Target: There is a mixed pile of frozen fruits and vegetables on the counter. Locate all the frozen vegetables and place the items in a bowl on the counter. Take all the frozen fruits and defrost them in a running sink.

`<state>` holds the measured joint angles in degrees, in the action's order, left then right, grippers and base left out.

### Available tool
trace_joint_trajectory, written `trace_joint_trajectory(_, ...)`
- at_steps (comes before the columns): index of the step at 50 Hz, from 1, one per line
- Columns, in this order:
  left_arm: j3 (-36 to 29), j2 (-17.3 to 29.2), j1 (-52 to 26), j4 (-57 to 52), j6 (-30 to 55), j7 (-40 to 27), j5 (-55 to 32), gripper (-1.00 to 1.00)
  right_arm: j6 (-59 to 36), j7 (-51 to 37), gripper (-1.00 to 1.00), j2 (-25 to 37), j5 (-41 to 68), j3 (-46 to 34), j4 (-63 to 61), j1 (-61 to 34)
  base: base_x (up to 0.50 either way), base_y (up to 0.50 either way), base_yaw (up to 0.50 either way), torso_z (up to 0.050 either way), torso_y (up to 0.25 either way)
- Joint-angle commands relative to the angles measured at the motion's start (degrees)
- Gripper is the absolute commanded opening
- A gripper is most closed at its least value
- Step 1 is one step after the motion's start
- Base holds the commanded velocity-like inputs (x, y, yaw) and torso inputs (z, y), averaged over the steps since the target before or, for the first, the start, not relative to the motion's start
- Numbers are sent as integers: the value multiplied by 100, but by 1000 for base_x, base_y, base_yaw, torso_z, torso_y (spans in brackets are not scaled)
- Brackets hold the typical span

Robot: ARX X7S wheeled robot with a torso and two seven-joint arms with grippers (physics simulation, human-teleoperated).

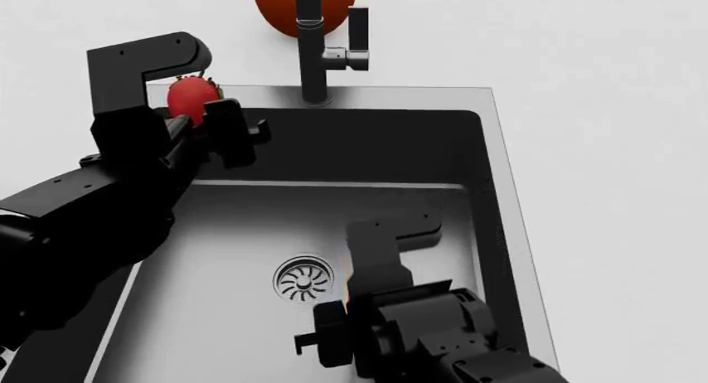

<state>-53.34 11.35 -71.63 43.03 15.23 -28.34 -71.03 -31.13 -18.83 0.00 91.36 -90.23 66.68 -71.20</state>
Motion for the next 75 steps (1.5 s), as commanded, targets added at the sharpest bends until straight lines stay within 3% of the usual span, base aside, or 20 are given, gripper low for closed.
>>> trace_joint_trajectory(1,-2,-8,-14,12,-55,-23,-103,-100,-49,85,-100,1,-240,31,-18,79,0,0,0,15,0)
trace_joint_trajectory(12,-19,-16,-43,20,-44,-27,-84,-100,-62,108,-100,0,-321,41,-12,129,0,0,0,0,0)
trace_joint_trajectory(13,-17,-14,-38,11,-44,-23,-88,-100,-70,101,100,0,-332,40,-17,127,0,0,0,0,0)
trace_joint_trajectory(38,-18,31,-34,-87,-28,-74,-89,-100,-116,73,100,1,-475,78,-204,-62,0,0,0,0,0)
trace_joint_trajectory(59,-41,1,-27,-24,-38,-44,-65,-100,-64,376,100,6,-226,173,-46,-989,0,0,0,0,0)
trace_joint_trajectory(64,-49,21,-16,-96,-21,-79,-66,-100,-77,355,100,107,-179,259,-124,-1134,0,0,0,0,0)
trace_joint_trajectory(69,-67,-2,14,-37,-40,-45,-47,-100,-61,35,100,674,-19,473,-697,-1421,0,0,0,0,0)
trace_joint_trajectory(75,-80,44,10,-60,-21,-54,-35,-100,103,324,100,592,-130,450,-9,-1537,0,0,0,0,0)
